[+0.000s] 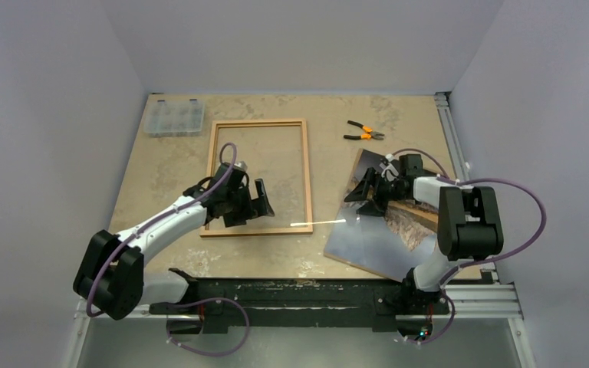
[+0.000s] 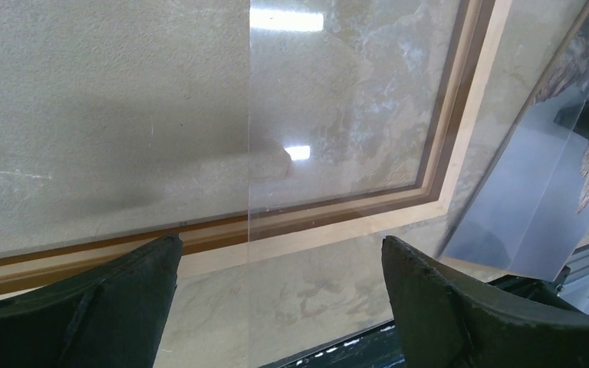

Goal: Put the photo into the frame
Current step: Place the photo frame item at the center of the board, then pick up the photo frame item at the center of the board.

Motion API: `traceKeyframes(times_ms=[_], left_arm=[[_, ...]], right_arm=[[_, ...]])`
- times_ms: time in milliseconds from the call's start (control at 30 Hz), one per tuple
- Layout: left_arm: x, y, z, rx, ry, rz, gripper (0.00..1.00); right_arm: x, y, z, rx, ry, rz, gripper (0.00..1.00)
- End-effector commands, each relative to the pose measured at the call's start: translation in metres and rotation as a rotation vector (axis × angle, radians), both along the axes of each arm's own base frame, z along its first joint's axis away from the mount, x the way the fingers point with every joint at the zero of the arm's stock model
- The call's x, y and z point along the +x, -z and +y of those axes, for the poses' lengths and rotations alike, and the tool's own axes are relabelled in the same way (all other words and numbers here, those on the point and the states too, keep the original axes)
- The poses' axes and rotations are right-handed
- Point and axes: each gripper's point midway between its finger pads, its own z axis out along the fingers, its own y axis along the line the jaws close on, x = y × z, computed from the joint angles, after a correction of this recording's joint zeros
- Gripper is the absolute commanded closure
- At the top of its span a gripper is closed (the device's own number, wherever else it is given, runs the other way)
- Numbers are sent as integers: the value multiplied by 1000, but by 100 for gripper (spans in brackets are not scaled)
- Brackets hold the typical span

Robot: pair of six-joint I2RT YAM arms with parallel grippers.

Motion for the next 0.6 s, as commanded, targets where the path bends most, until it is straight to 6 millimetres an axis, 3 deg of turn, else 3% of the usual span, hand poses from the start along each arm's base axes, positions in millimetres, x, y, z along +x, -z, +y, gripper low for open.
traceKeyframes(times_ms=[0,267,567], left_arm=[[8,-2,-5,-45,11,-15,1],[8,7,2,-14,13,2,1],[5,24,-2,-35,27,35,1]], right_arm=[[9,23,-2,-27,-27,-40,30],[9,13,17,139,-73,-96,36],[6,-29,31,297,-119,-222,46]])
